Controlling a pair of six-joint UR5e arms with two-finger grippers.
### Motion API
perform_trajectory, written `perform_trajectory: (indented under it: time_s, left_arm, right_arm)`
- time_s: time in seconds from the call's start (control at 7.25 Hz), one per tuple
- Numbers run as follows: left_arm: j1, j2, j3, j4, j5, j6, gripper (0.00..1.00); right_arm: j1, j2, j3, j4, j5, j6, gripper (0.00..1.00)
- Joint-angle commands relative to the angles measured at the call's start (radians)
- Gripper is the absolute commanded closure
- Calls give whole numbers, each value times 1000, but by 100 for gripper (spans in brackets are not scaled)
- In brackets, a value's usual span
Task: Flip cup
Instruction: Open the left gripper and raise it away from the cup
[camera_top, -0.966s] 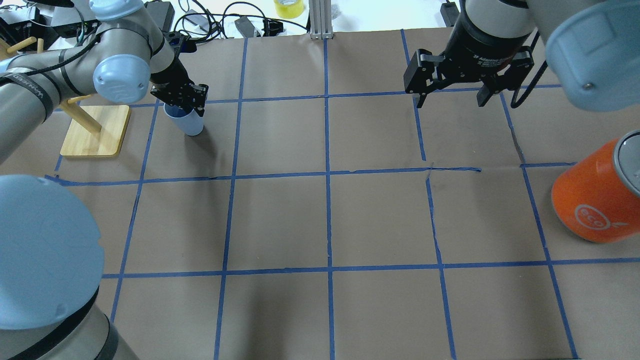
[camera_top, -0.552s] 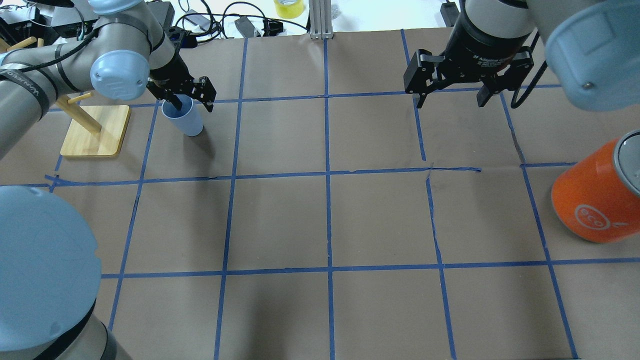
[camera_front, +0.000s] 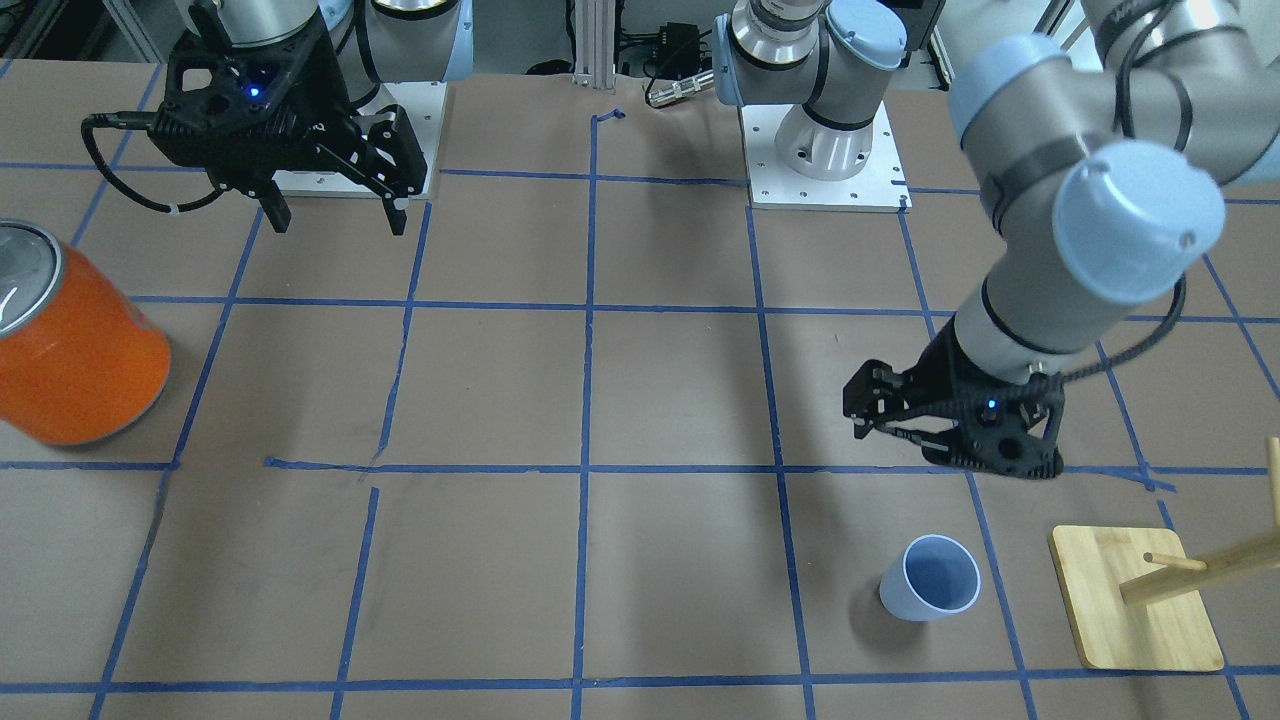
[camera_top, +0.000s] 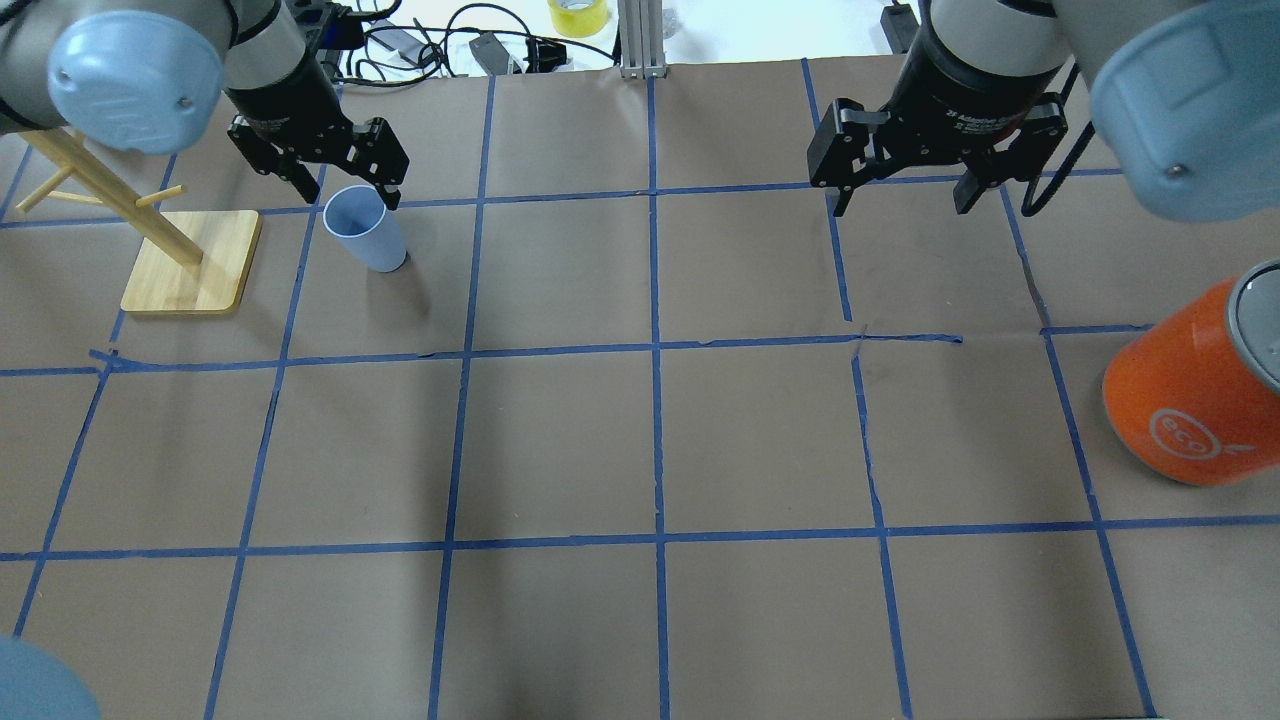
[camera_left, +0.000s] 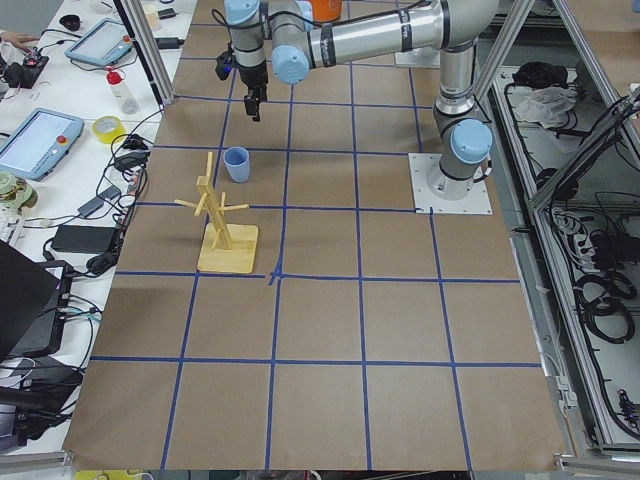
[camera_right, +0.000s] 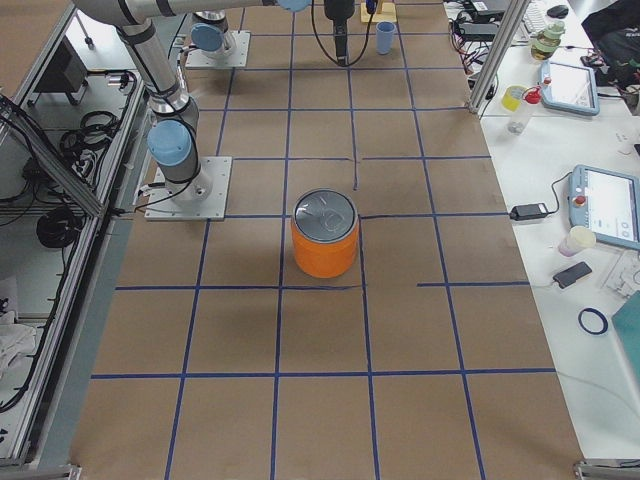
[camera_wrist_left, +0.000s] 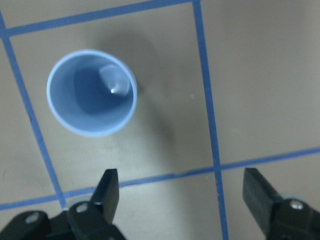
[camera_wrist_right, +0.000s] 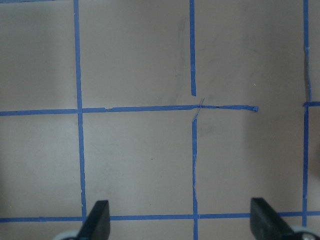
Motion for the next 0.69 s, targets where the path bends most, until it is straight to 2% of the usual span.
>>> perform_trajectory:
  time_s: [0.0, 0.14, 0.28, 0.55]
  left_arm:
    - [-43, 153, -14, -128, 25, -72, 9]
    - [-44, 227, -10, -215, 25, -107, 9]
    - [-46, 290, -17, -222, 23, -86, 9]
    - [-43, 311, -31, -211, 34, -42, 9]
  right_arm:
    - [0, 0, 0, 0, 0, 0, 0]
    - [0, 0, 0, 0, 0, 0, 0]
    - [0, 0, 0, 2, 0, 0, 0]
    - [0, 0, 2, 0, 0, 0, 0]
